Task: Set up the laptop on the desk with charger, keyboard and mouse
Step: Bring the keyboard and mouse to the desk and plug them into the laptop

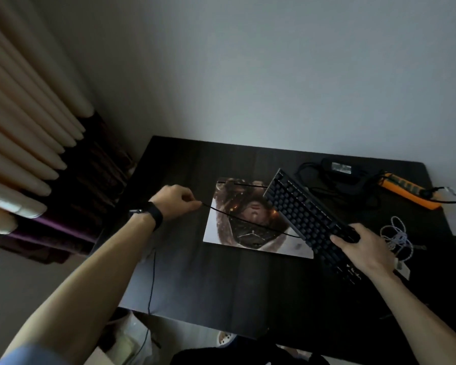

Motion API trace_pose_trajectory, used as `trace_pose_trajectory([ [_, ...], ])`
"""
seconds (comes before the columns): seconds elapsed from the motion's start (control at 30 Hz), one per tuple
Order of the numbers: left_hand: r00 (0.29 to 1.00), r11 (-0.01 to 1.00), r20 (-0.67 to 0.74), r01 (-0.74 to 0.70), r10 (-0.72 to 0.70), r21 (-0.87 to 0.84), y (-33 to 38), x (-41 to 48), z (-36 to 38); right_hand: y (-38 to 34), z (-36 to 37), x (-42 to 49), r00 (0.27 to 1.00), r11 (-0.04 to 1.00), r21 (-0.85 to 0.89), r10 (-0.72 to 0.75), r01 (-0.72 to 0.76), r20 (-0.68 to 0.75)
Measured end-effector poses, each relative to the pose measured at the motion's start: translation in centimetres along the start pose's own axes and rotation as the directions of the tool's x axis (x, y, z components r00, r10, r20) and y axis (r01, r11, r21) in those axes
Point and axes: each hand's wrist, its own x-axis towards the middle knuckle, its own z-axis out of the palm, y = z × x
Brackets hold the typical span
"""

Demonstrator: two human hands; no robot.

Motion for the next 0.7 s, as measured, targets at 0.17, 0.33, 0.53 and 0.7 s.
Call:
trace_pose_trajectory([
  [0.17,0.966,0.973,-0.256,0.098,-0.041,0.211,-1.7,0.6,-3.7,2.8,0.8,-1.4,0.979,0.968,0.244,-0.104,0.059,0.176],
  [0.33,0.957,0.987,-0.267,0.139,-0.114,0.075,-0.3,1.1,-2.4,0.4,2.1,-4.4,0.914,0.963,0.146,-0.261,0.225,0.310],
  [0.53,0.910,0.956,-0.342,0.279,-0.236,0.084,-0.2,0.7,1.3,-1.4,5.8,-7.0,0.889,0.957,0.192,-0.277,0.220,0.364],
  [0.7,0.851,0.925,-0.368,0.369,-0.374,-0.088,-3.6,0.3,1.5,-2.3,7.6,-7.7,0.888,0.955,0.217,-0.273,0.203,0.370],
])
